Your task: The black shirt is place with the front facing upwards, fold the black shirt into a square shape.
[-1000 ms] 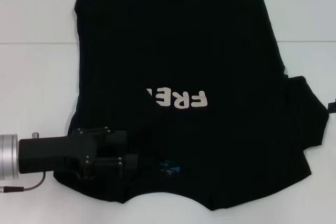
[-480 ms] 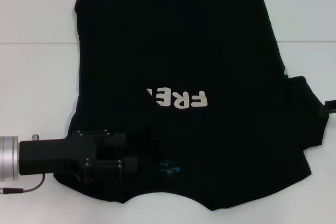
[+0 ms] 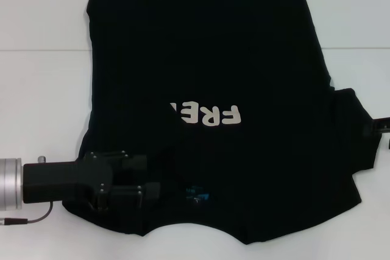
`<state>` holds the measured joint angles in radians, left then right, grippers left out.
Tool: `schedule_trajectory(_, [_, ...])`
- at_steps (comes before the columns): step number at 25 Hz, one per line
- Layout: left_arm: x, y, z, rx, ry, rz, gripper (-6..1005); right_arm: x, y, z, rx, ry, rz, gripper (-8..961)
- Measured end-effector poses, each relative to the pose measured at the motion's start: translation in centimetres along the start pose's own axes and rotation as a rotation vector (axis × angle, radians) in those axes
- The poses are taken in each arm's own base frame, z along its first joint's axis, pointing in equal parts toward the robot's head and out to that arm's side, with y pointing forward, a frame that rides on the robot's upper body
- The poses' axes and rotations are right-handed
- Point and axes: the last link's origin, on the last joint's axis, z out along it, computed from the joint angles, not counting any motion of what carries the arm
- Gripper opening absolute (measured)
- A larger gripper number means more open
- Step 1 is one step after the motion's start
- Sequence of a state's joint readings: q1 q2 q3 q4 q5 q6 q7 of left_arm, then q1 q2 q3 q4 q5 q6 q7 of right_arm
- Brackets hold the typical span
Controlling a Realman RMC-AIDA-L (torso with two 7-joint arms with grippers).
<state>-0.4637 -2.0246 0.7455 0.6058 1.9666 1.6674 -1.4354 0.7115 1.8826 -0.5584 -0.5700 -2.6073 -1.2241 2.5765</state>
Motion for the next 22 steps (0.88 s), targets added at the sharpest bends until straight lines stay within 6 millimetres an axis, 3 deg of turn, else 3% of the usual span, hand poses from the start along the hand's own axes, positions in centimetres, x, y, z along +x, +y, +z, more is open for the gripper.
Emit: schedule_trajectory(22, [0.1,0.0,0.1,-0.003,0.001,0.007,793,0.0,1.6,1.0,-0.030,0.026,-0.028,848])
